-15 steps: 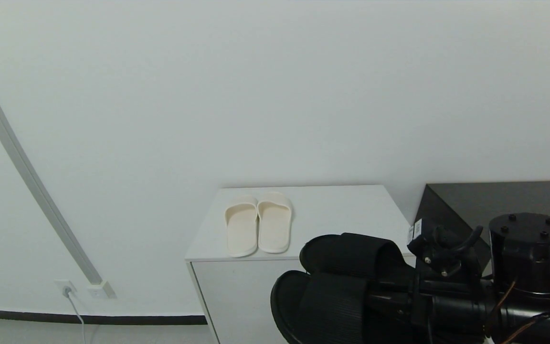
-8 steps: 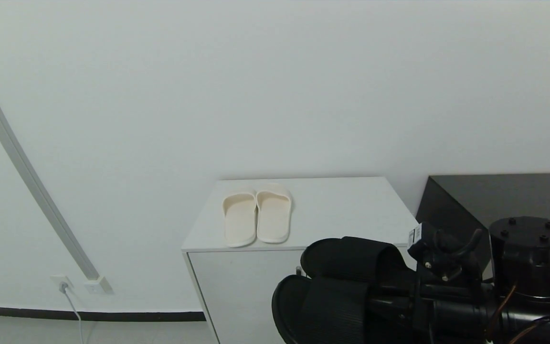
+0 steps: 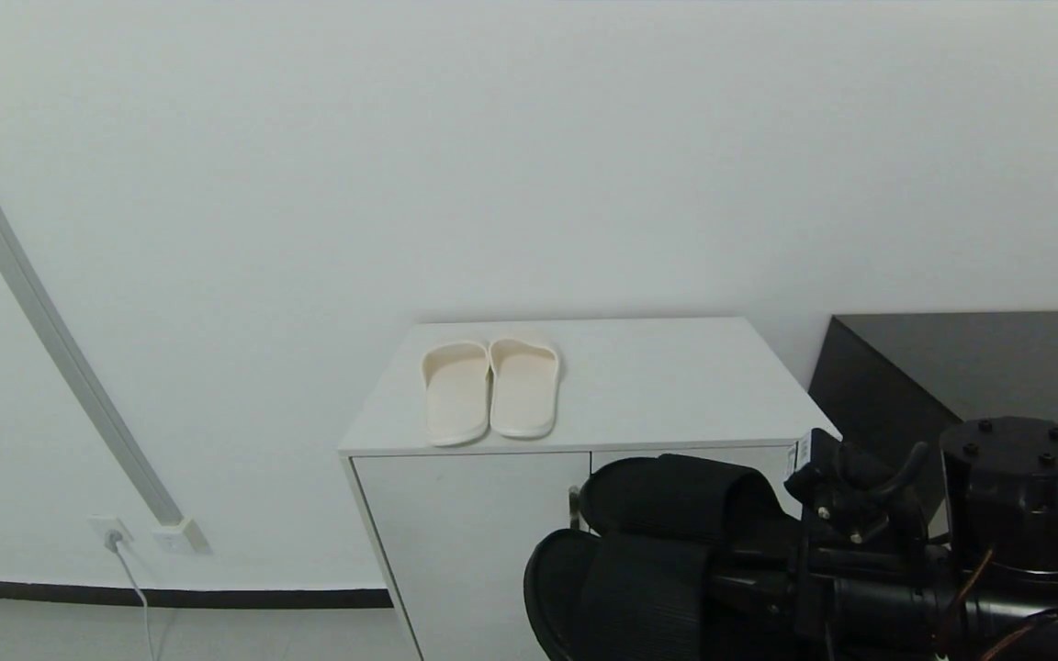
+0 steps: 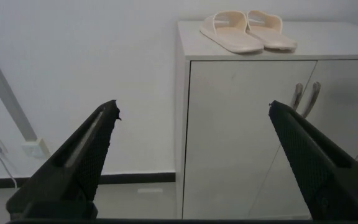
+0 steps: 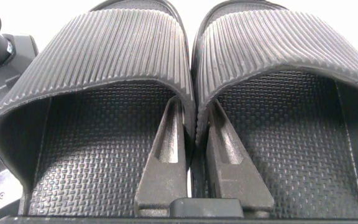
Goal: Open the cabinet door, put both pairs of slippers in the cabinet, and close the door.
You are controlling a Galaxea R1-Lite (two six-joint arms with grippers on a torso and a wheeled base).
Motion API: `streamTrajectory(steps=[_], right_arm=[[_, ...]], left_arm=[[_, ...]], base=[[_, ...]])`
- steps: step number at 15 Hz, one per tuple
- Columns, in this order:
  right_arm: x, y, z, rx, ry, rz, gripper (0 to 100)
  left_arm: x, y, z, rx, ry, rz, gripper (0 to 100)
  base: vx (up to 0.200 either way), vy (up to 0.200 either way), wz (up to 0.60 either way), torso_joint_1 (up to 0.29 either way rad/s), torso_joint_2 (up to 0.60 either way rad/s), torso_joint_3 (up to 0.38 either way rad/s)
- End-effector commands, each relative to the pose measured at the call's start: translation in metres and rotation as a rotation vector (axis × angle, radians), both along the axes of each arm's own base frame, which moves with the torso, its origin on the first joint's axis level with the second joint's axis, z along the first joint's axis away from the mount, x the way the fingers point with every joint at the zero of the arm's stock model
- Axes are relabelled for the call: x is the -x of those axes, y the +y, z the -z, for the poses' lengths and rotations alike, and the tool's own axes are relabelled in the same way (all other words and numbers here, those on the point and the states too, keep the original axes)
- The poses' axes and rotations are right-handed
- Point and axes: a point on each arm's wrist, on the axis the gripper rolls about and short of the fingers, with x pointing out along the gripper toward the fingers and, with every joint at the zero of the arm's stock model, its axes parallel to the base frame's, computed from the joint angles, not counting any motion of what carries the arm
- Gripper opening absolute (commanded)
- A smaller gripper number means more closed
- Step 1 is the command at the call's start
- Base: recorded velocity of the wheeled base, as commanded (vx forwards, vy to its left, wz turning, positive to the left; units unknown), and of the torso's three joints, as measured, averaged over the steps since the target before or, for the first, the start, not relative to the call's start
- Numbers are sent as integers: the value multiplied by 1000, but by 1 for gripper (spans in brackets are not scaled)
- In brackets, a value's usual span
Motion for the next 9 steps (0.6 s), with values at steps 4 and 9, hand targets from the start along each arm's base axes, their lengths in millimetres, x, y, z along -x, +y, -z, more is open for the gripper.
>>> streamTrajectory(steps=[4,9], right_arm=[[5,-4,-9,-26,-26,-6,0],[9,-2,-3,-11,-9,-24,0]], left_arm=[[0,0,0,0,0,1,100],[0,0,0,0,0,1,100]], base=[[0,0,0,-222,531,306],[0,0,0,-217,541,322]])
